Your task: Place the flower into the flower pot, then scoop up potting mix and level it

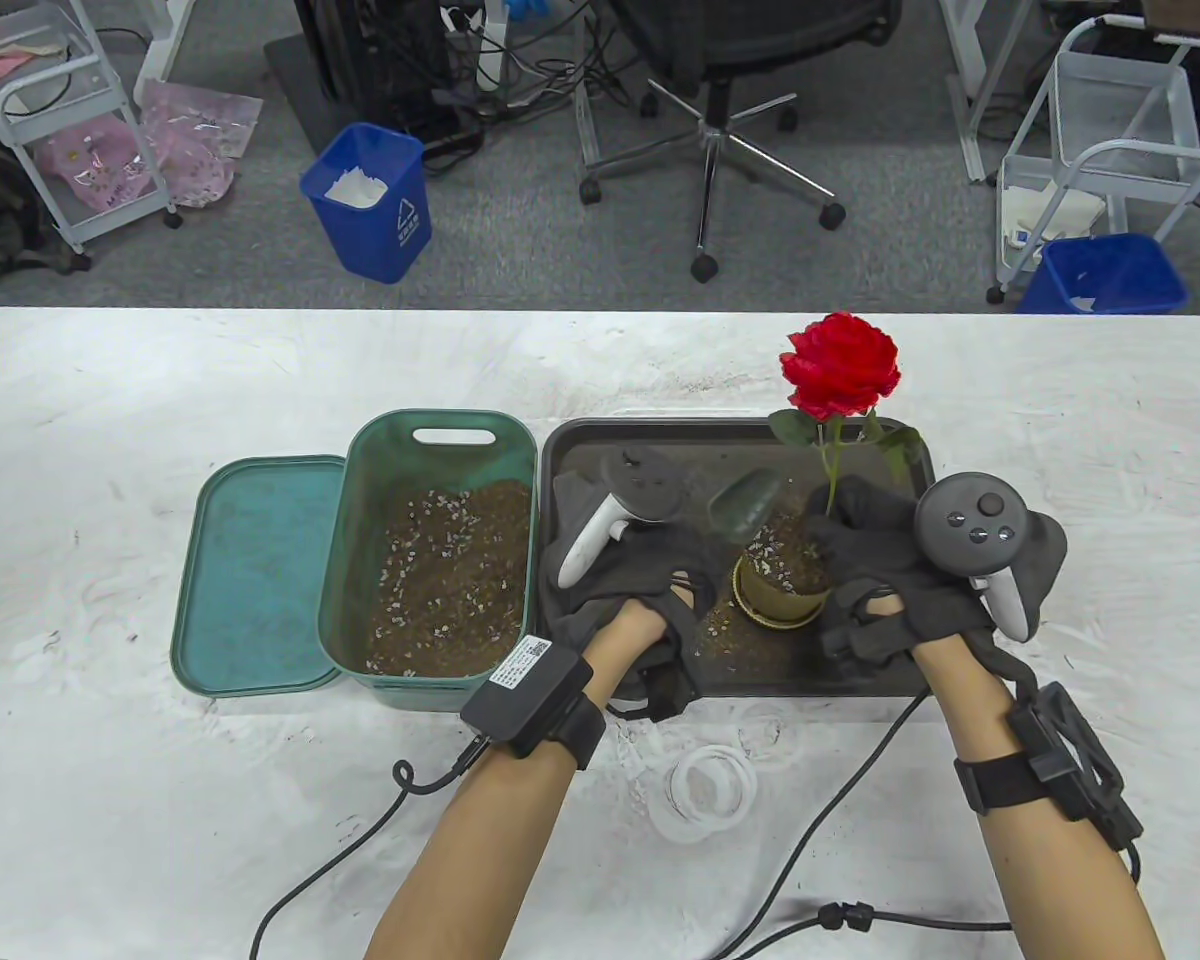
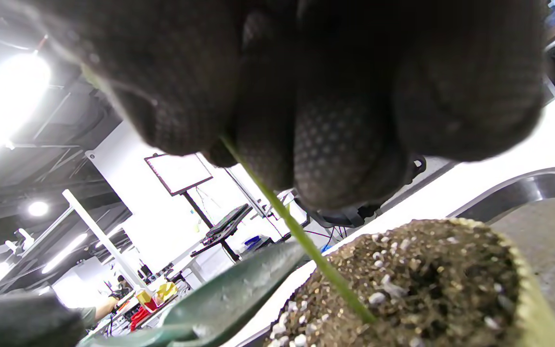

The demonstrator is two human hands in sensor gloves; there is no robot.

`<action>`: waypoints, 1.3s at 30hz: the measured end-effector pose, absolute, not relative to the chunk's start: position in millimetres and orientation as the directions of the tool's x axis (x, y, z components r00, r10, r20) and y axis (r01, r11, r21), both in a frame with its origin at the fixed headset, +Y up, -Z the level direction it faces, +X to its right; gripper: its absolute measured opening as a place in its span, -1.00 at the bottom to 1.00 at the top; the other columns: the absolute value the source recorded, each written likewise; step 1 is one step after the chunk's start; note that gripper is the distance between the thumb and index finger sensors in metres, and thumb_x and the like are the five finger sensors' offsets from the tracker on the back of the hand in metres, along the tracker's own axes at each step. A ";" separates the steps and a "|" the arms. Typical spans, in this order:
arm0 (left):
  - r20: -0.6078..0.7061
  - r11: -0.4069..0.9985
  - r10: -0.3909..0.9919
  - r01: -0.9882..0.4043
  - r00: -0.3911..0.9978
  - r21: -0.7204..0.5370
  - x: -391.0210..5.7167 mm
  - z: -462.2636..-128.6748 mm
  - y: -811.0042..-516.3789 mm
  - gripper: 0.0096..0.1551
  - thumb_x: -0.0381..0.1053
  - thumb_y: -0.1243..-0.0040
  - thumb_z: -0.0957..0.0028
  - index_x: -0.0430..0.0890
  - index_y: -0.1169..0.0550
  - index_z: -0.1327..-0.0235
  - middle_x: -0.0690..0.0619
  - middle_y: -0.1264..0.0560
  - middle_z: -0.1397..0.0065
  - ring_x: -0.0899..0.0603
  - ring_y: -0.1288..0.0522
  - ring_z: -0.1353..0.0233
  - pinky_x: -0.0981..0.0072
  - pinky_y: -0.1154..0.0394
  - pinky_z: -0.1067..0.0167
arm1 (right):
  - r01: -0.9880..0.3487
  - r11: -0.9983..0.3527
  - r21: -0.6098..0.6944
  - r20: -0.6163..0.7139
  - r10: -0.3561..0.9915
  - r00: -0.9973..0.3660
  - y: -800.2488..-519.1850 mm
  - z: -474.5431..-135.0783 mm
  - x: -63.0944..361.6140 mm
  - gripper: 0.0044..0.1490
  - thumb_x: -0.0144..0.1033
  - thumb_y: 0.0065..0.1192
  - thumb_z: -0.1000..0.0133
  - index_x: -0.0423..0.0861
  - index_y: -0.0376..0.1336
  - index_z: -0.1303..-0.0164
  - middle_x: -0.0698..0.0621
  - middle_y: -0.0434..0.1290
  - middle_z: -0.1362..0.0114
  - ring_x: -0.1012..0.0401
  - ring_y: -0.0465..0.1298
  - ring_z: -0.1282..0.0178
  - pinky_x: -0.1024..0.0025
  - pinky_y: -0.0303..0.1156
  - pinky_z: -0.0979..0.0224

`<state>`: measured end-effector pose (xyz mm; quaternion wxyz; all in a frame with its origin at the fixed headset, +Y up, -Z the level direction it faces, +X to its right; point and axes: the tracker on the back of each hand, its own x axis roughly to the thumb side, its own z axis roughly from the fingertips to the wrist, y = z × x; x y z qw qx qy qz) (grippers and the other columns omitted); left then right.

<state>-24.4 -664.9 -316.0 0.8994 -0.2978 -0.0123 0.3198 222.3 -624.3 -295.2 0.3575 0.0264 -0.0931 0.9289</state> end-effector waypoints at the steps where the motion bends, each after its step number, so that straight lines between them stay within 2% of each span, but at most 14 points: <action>1: -0.174 0.603 0.579 -0.562 0.797 -0.566 -24.9 -315.9 -667.4 -0.45 0.29 0.10 0.02 -0.08 -0.59 0.18 0.36 -0.65 0.58 0.20 -0.66 0.86 0.36 -0.75 0.69 | -0.669 -0.728 -0.153 0.117 0.659 -0.743 -624.5 -295.3 222.4 -0.57 -0.28 0.50 0.21 -0.07 0.51 0.14 -0.17 0.72 0.07 -0.06 0.74 0.29 0.01 0.70 0.26; 10: -0.163 0.586 0.626 -0.598 0.763 -0.548 -19.3 -315.2 -661.2 -0.45 0.31 0.07 0.02 -0.07 -0.61 0.19 0.36 -0.65 0.60 0.21 -0.65 0.87 0.38 -0.75 0.70 | -0.689 -0.708 -0.154 0.111 0.681 -0.724 -626.4 -295.7 226.9 -0.57 -0.28 0.50 0.21 -0.08 0.51 0.14 -0.17 0.72 0.07 -0.06 0.74 0.29 0.01 0.70 0.26; 13: -0.141 0.597 0.573 -0.529 0.807 -0.604 -11.5 -315.3 -662.7 -0.45 0.31 0.08 0.02 -0.07 -0.61 0.19 0.36 -0.65 0.60 0.20 -0.65 0.87 0.37 -0.75 0.70 | -0.683 -0.714 -0.156 0.119 0.673 -0.730 -626.4 -293.9 226.2 -0.57 -0.28 0.50 0.21 -0.07 0.51 0.14 -0.17 0.72 0.07 -0.06 0.74 0.29 0.01 0.70 0.26; 18: -0.068 0.688 0.452 -0.396 0.889 -0.609 -5.6 -313.6 -661.6 -0.44 0.32 0.11 0.03 -0.03 -0.59 0.16 0.35 -0.65 0.58 0.19 -0.64 0.86 0.35 -0.74 0.69 | -0.684 -0.712 -0.158 0.126 0.673 -0.729 -627.2 -292.2 227.4 -0.57 -0.28 0.50 0.21 -0.07 0.51 0.14 -0.17 0.72 0.07 -0.06 0.74 0.29 0.01 0.70 0.26; 23: 0.025 0.801 0.334 -0.270 0.942 -0.534 6.5 -304.5 -658.0 -0.45 0.33 0.14 0.04 -0.01 -0.58 0.14 0.36 -0.65 0.57 0.18 -0.64 0.86 0.34 -0.74 0.68 | -0.699 -0.698 -0.155 0.133 0.686 -0.715 -627.6 -293.8 228.0 -0.57 -0.28 0.50 0.21 -0.08 0.51 0.14 -0.17 0.72 0.07 -0.06 0.74 0.29 0.01 0.70 0.26; 26: 0.033 0.807 0.426 -0.363 0.904 -0.466 -0.9 -300.7 -657.3 -0.45 0.32 0.10 0.05 -0.03 -0.60 0.15 0.35 -0.65 0.58 0.18 -0.65 0.85 0.35 -0.75 0.66 | -0.705 -0.695 -0.143 0.127 0.694 -0.709 -627.3 -295.9 230.2 -0.57 -0.29 0.50 0.21 -0.08 0.51 0.14 -0.17 0.72 0.07 -0.06 0.74 0.29 0.00 0.70 0.26; 30: -0.027 0.688 0.594 -0.525 0.804 -0.500 -9.7 -300.7 -658.0 -0.44 0.31 0.08 0.03 -0.05 -0.61 0.15 0.36 -0.65 0.57 0.18 -0.66 0.83 0.35 -0.74 0.64 | -0.713 -0.686 -0.143 0.121 0.703 -0.701 -628.0 -297.2 232.5 -0.56 -0.29 0.50 0.21 -0.08 0.51 0.14 -0.17 0.72 0.07 -0.06 0.74 0.29 0.00 0.70 0.26; 32: -0.020 0.666 0.609 -0.524 0.793 -0.531 -6.2 -299.7 -658.2 -0.45 0.31 0.09 0.03 -0.05 -0.61 0.15 0.36 -0.65 0.57 0.18 -0.66 0.83 0.35 -0.75 0.64 | -0.718 -0.682 -0.142 0.119 0.708 -0.696 -628.4 -297.7 233.1 -0.56 -0.29 0.50 0.21 -0.08 0.51 0.14 -0.17 0.72 0.07 -0.06 0.74 0.29 0.00 0.70 0.26; 34: 0.004 0.690 0.574 -0.481 0.819 -0.540 1.3 -297.5 -661.2 -0.44 0.31 0.07 0.03 -0.05 -0.62 0.16 0.35 -0.65 0.58 0.18 -0.65 0.84 0.34 -0.74 0.65 | -0.718 -0.682 -0.142 0.117 0.708 -0.696 -628.1 -298.1 233.5 -0.56 -0.29 0.50 0.21 -0.08 0.51 0.14 -0.17 0.72 0.07 -0.06 0.74 0.29 0.00 0.70 0.26; 37: 0.080 0.808 0.408 -0.319 0.910 -0.495 9.9 -293.9 -663.4 -0.44 0.32 0.12 0.04 -0.02 -0.61 0.17 0.35 -0.65 0.59 0.18 -0.64 0.86 0.34 -0.74 0.68 | -0.718 -0.681 -0.144 0.115 0.709 -0.696 -627.9 -297.8 233.9 -0.56 -0.29 0.50 0.21 -0.08 0.51 0.14 -0.17 0.72 0.07 -0.06 0.74 0.29 0.00 0.70 0.26; 39: 0.094 0.837 0.372 -0.290 0.923 -0.465 13.4 -289.1 -660.8 -0.44 0.32 0.12 0.04 -0.03 -0.61 0.16 0.35 -0.65 0.59 0.17 -0.64 0.87 0.34 -0.73 0.68 | -0.717 -0.681 -0.145 0.114 0.709 -0.696 -627.7 -297.4 234.3 -0.56 -0.29 0.50 0.21 -0.08 0.51 0.14 -0.17 0.72 0.07 -0.06 0.74 0.29 0.00 0.70 0.26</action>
